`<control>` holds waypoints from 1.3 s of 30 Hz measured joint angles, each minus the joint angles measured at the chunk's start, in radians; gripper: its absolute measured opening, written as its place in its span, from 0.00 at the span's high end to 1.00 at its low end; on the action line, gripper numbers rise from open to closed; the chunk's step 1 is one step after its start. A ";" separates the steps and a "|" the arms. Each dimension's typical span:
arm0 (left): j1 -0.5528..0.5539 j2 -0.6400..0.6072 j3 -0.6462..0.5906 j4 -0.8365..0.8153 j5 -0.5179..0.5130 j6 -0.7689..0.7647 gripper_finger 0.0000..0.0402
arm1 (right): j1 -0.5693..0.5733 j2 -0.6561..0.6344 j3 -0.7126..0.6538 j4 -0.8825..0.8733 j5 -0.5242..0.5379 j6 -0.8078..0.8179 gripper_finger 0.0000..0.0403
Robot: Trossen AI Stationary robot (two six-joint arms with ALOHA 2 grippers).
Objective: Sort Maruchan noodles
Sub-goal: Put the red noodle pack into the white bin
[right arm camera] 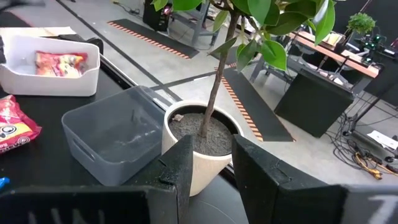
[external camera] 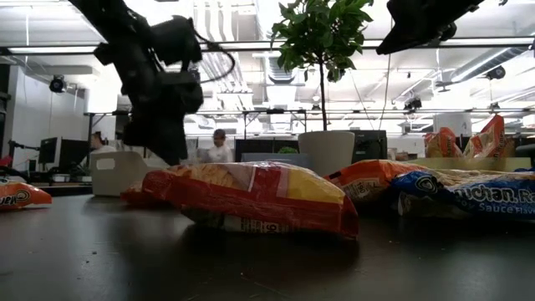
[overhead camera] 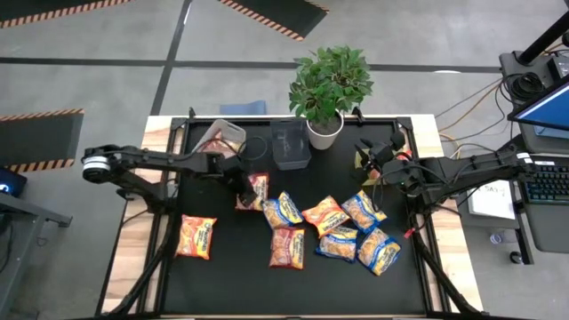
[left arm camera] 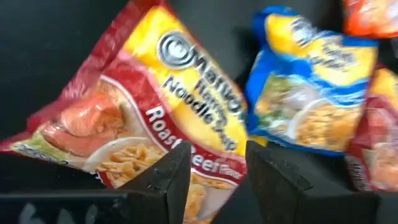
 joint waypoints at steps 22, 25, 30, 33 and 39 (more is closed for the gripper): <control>0.047 -0.027 0.000 0.019 -0.477 0.208 0.68 | 0.000 0.000 -0.001 0.001 0.000 -0.003 0.75; 0.107 0.013 0.000 0.103 -0.480 0.267 0.73 | 0.000 0.000 -0.001 0.002 0.000 -0.011 0.75; 0.203 0.105 0.006 0.184 -0.495 0.304 0.81 | 0.000 0.000 -0.001 0.003 0.000 -0.018 0.75; 0.255 0.167 0.016 0.173 -0.513 0.304 0.84 | 0.000 0.000 -0.001 0.003 0.000 -0.020 0.75; 0.326 0.226 0.058 0.171 -0.580 0.331 0.89 | 0.000 0.000 -0.001 0.003 0.000 -0.026 0.75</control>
